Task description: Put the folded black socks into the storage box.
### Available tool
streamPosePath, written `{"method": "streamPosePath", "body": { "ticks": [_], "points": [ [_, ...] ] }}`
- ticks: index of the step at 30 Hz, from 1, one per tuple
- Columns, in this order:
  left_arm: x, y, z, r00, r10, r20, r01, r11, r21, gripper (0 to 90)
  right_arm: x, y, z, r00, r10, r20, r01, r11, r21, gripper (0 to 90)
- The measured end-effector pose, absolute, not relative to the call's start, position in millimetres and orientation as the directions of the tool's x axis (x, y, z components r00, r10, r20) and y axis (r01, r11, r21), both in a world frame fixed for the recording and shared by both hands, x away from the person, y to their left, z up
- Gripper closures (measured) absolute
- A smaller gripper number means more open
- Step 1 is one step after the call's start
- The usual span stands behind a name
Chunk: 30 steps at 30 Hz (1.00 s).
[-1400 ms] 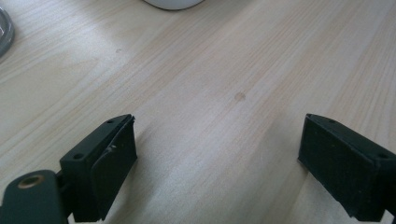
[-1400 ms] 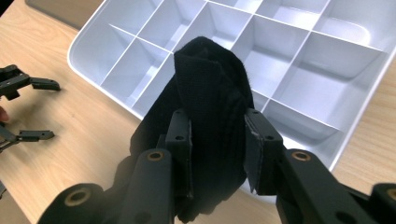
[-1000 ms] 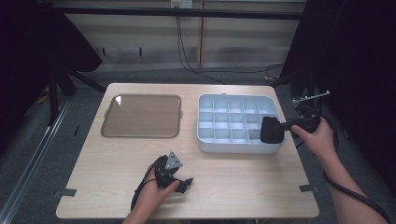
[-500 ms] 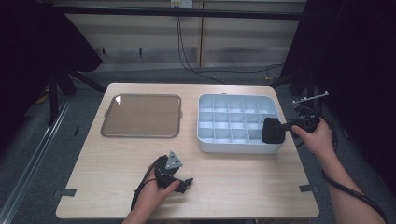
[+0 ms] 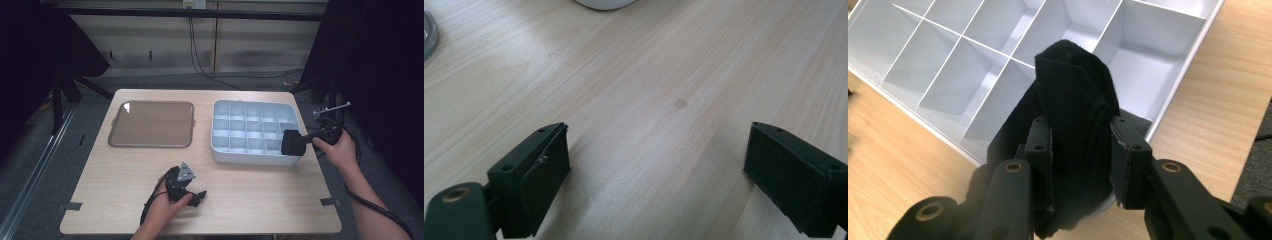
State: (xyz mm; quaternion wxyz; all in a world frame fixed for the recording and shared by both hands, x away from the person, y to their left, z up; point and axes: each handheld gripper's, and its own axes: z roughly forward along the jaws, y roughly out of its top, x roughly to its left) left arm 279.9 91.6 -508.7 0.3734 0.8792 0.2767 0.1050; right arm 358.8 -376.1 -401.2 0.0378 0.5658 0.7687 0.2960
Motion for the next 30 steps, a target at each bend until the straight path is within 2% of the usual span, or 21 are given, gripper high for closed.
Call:
{"method": "streamPosePath", "body": {
  "ticks": [21, 30],
  "points": [
    [280, 92, -509, 0.825, 0.564, -0.021, 0.407, -0.569, 0.714, 10.3, 360, -371, -415, -0.37, 0.897, 0.241, 0.852, 0.224, 0.473, 65.6],
    [280, 92, -509, 0.825, 0.565, -0.022, 0.408, -0.567, 0.715, 10.3, 359, -367, -410, -0.396, 0.897, 0.197, 0.831, 0.258, 0.493, 58.1]
  ]
}}
